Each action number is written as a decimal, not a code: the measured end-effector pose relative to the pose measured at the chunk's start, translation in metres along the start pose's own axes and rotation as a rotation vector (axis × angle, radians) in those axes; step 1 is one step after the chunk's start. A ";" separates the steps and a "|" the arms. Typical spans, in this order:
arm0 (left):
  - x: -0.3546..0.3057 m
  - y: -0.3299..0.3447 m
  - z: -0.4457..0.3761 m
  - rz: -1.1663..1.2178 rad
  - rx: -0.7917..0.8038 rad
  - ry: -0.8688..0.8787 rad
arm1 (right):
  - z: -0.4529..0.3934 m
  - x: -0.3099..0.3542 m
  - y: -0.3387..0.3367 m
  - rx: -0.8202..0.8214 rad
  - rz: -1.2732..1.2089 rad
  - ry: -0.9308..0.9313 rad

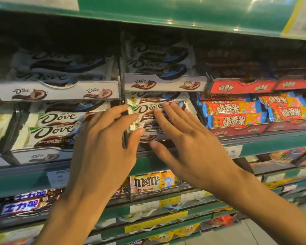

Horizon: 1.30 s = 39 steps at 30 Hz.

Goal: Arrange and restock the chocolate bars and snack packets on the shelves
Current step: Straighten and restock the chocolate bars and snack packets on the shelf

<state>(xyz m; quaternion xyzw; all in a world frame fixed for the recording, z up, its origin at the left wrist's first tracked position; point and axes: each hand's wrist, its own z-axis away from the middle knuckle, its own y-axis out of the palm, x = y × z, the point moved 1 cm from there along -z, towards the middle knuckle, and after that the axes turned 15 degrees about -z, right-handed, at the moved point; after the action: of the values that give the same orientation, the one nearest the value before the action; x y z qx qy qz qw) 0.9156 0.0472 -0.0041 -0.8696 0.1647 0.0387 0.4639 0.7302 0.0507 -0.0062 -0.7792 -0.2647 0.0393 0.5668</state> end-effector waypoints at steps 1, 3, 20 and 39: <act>0.000 0.000 0.000 -0.008 0.001 0.001 | -0.001 0.000 0.000 0.014 0.006 0.002; -0.001 0.001 0.000 -0.036 0.001 0.016 | -0.003 0.000 0.000 0.033 0.015 0.003; -0.005 -0.011 0.005 -0.040 0.063 -0.003 | 0.005 -0.003 -0.008 -0.176 -0.134 -0.068; -0.004 -0.019 0.017 -0.034 0.142 0.023 | 0.011 -0.006 -0.010 -0.217 -0.258 -0.098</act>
<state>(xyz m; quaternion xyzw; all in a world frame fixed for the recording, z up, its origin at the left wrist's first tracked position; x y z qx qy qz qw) 0.9195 0.0715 0.0024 -0.8375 0.1577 0.0091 0.5231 0.7171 0.0592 -0.0027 -0.7926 -0.3926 -0.0248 0.4659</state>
